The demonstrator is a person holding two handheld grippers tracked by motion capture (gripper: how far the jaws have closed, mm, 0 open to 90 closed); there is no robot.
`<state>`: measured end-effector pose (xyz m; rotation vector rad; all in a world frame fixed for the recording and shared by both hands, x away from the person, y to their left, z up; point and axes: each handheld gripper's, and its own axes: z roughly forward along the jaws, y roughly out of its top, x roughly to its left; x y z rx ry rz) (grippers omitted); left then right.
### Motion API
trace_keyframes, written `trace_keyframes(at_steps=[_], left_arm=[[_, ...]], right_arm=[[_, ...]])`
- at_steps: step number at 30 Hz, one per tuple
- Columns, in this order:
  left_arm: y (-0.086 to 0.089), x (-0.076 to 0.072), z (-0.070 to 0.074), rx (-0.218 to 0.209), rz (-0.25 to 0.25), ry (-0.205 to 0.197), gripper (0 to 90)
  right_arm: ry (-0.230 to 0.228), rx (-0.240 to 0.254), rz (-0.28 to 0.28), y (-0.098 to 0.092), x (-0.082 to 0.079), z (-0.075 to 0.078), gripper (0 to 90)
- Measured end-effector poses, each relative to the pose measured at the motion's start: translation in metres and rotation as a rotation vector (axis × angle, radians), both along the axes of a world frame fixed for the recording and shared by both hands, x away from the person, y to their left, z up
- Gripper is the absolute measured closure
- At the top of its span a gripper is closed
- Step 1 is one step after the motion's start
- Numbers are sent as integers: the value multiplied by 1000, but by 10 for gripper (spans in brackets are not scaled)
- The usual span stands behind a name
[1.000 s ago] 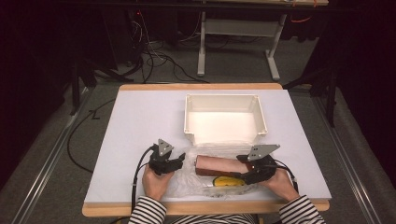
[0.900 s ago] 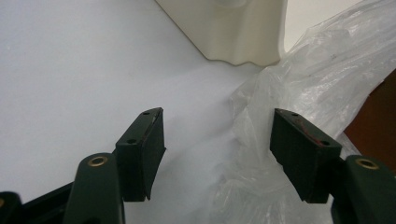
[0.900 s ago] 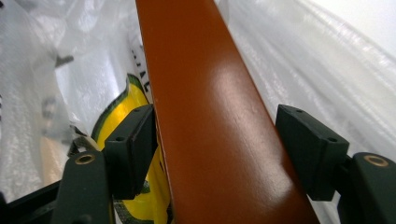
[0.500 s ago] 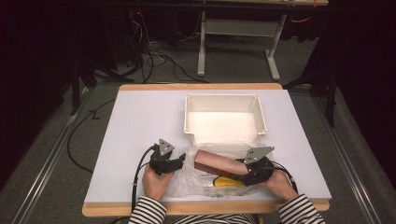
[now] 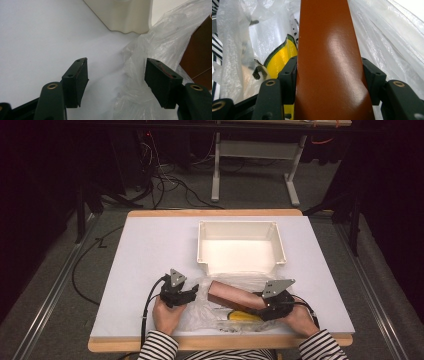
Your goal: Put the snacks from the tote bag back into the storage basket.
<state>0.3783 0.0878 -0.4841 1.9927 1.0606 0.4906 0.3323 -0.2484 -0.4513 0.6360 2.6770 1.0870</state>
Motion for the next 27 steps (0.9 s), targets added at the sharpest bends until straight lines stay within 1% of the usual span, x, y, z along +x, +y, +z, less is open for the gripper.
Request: trace_keyframes(at_steps=[2,4,10,12,13,14,25,27], left_arm=[[0,0,0,0,1,1,356],[0,0,0,-1,2,0,356],[0,0,0,1,1,-1,356],[0,0,0,1,1,-1,356],[0,0,0,0,1,0,356],[0,0,0,0,1,0,356],[0,-1,0,7,-4,-3,357],[0,0,0,2,-2,-1,357]], right_arm=[[-1,3,0,-1,0,1,430],[3,16,-5,-2,0,3,429],[-13,47,-13,-4,-1,10,429],[-5,59,-23,-5,-1,13,429],[-9,62,-18,-5,-1,14,429],[-2,74,-24,-6,-1,15,429],[17,111,-52,-11,3,23,428],[18,117,-55,-12,4,25,428]])
